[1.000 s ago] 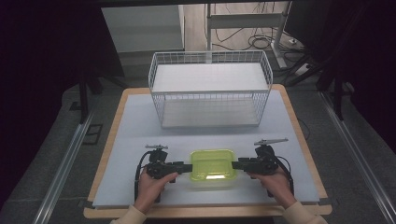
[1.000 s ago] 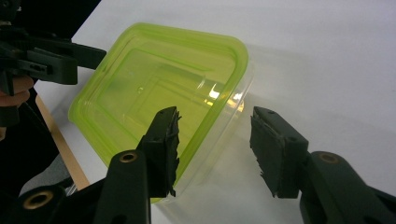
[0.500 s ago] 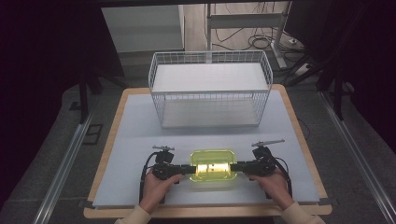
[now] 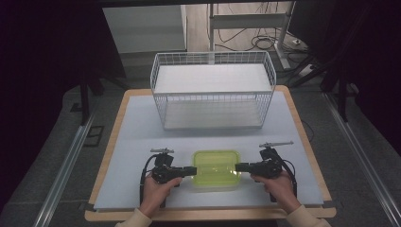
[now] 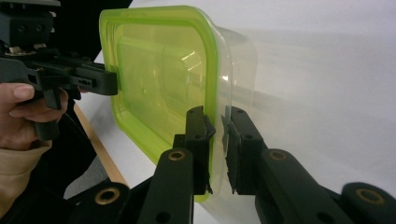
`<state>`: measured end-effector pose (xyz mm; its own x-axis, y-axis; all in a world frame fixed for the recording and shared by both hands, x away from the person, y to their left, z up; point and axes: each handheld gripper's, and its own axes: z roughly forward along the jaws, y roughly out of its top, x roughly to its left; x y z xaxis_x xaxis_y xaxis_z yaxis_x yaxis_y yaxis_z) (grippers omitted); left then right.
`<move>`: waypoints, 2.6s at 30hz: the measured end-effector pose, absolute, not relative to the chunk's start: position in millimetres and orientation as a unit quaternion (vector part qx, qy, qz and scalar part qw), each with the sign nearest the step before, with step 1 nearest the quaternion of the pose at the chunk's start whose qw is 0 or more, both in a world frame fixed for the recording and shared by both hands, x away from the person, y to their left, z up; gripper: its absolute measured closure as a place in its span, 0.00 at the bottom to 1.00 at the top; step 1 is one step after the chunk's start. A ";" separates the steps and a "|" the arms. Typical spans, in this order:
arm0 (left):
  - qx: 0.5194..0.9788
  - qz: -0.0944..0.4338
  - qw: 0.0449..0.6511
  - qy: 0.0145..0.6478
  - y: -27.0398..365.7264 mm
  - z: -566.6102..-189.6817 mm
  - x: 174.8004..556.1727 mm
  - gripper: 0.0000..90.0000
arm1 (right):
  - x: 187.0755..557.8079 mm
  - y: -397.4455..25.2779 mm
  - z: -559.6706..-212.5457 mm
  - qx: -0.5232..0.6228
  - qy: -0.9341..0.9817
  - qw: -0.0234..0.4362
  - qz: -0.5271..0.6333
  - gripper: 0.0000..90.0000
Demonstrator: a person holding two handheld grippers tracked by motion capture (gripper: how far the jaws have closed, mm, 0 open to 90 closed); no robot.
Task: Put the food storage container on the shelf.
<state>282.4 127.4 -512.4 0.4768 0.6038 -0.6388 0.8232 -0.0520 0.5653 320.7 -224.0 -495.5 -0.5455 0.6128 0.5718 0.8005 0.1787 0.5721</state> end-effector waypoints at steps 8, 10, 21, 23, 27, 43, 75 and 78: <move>0.710 -0.118 0.487 0.495 130.1 -507.8 279.6 0.90 | 319.0 -224.5 -491.7 -0.460 -0.757 0.108 -0.452 0.89; 0.711 -0.116 0.488 0.493 130.6 -506.0 278.9 0.90 | 318.5 -224.5 -491.1 -0.458 -0.755 0.108 -0.456 0.89; 0.711 -0.105 0.498 0.486 131.9 -495.8 276.3 0.90 | 315.4 -223.5 -478.6 -0.446 -0.756 0.089 -0.471 0.89; 0.712 -0.105 0.498 0.485 132.3 -495.0 276.8 0.90 | 315.8 -223.2 -477.6 -0.444 -0.757 0.087 -0.472 0.89; 0.710 -0.101 0.502 0.483 132.6 -489.9 278.7 0.90 | 317.0 -222.7 -473.9 -0.442 -0.757 0.082 -0.475 0.89; 0.713 -0.077 0.512 0.473 137.4 -460.5 287.9 0.90 | 325.6 -217.9 -448.2 -0.429 -0.756 0.063 -0.490 0.89; 0.712 -0.052 0.528 0.460 139.6 -418.7 307.7 0.90 | 341.2 -213.6 -405.0 -0.420 -0.752 0.031 -0.507 0.89; 0.714 -0.047 0.529 0.456 139.2 -412.3 310.4 0.90 | 343.0 -214.0 -400.6 -0.419 -0.751 0.029 -0.509 0.89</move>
